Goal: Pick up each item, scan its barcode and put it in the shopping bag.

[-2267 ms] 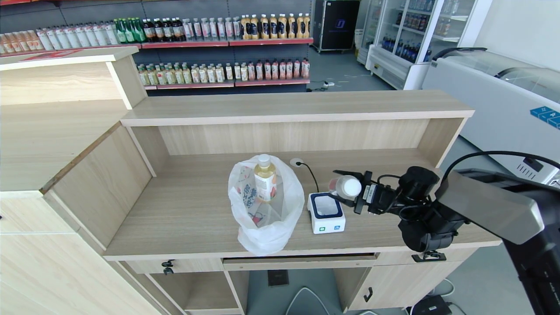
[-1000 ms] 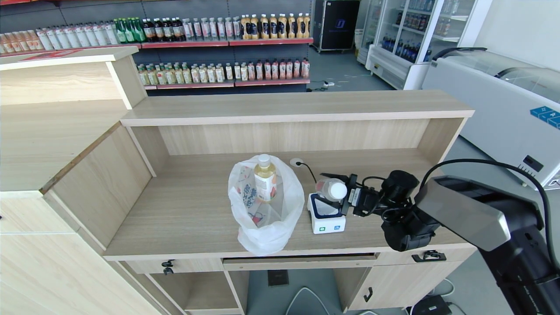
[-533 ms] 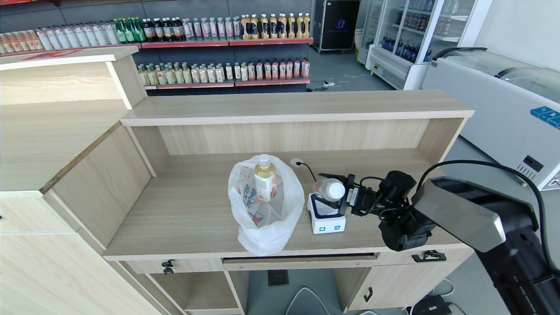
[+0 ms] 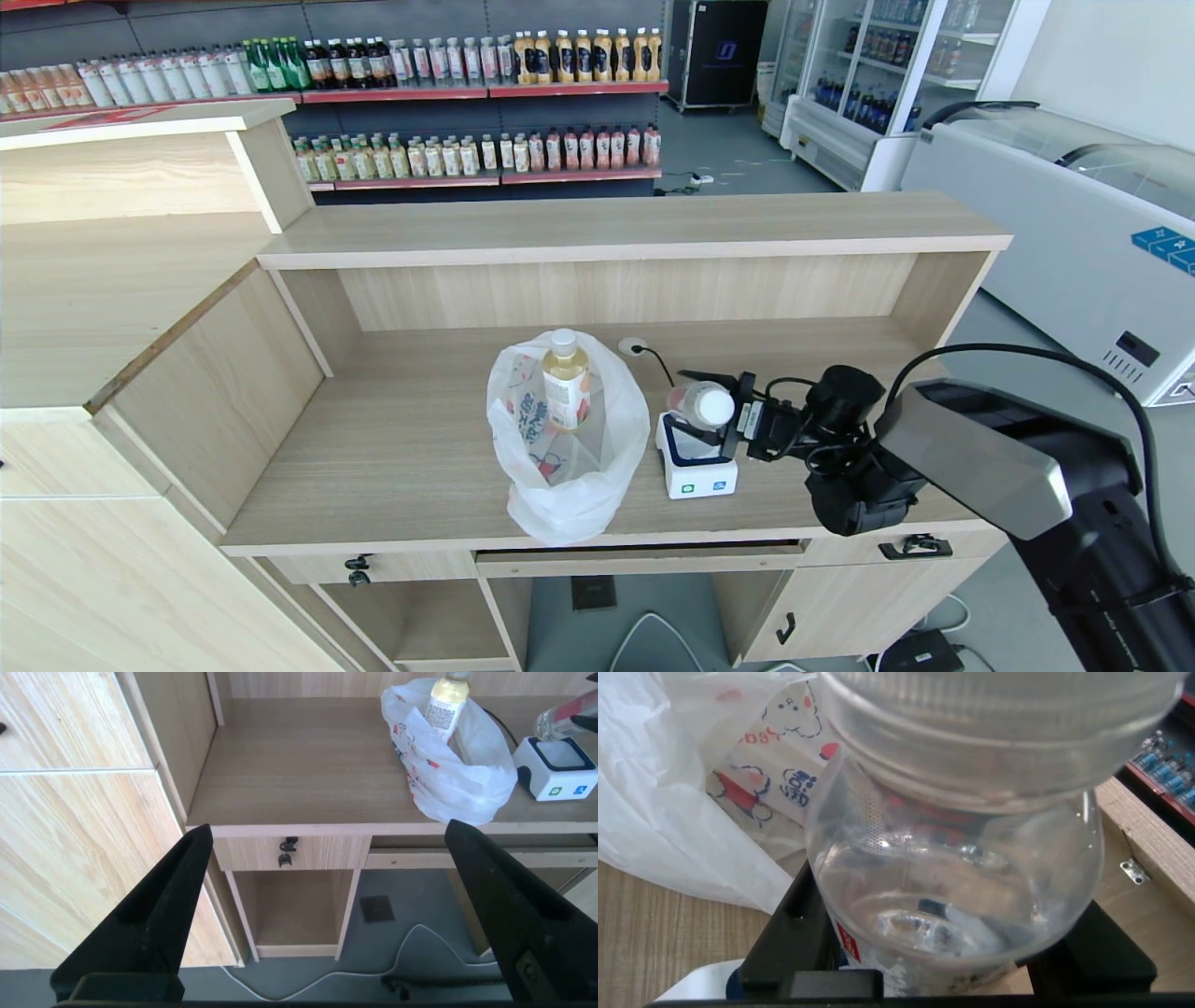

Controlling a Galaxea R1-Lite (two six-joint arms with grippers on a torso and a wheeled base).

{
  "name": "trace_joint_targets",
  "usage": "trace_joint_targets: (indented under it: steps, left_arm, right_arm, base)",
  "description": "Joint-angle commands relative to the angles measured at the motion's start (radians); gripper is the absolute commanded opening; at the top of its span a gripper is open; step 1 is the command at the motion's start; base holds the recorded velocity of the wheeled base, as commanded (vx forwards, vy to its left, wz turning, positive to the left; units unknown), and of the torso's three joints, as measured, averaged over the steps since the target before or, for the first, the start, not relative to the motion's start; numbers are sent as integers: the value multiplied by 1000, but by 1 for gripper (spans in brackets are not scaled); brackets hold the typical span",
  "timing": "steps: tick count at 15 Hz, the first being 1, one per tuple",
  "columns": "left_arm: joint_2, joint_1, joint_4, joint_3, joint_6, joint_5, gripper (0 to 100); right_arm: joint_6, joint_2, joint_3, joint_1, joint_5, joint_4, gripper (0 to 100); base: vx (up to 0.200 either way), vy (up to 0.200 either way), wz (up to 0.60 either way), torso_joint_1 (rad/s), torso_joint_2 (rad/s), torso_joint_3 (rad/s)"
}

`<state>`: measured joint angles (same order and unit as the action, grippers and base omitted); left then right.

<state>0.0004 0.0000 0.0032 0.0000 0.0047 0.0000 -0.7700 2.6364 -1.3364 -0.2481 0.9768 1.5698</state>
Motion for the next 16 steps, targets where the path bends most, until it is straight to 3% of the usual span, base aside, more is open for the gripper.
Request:
trace_joint_targets:
  steps: [1, 3, 5, 10, 13, 16]
  left_arm:
    - [0, 0, 0, 0, 0, 0, 100]
    - [0, 0, 0, 0, 0, 0, 100]
    - [0, 0, 0, 0, 0, 0, 100]
    - [0, 0, 0, 0, 0, 0, 100]
    - [0, 0, 0, 0, 0, 0, 100]
    - [0, 0, 0, 0, 0, 0, 100]
  right_arm:
    - [11, -22, 0, 0, 0, 1, 0]
    - [90, -115, 37, 6, -1, 1, 0]
    - [230, -257, 158, 16, -12, 1, 0]
    - [391, -447, 395, 99, -168, 1, 0]
    - [529, -573, 514, 112, -477, -39, 0]
    - [571, -668, 602, 119, -822, -165, 0]
  base:
    - [0, 0, 0, 0, 0, 0]
    - [0, 0, 0, 0, 0, 0]
    - [0, 0, 0, 0, 0, 0]
    - [0, 0, 0, 0, 0, 0]
    - [0, 0, 0, 0, 0, 0]
    - [0, 0, 0, 0, 0, 0]
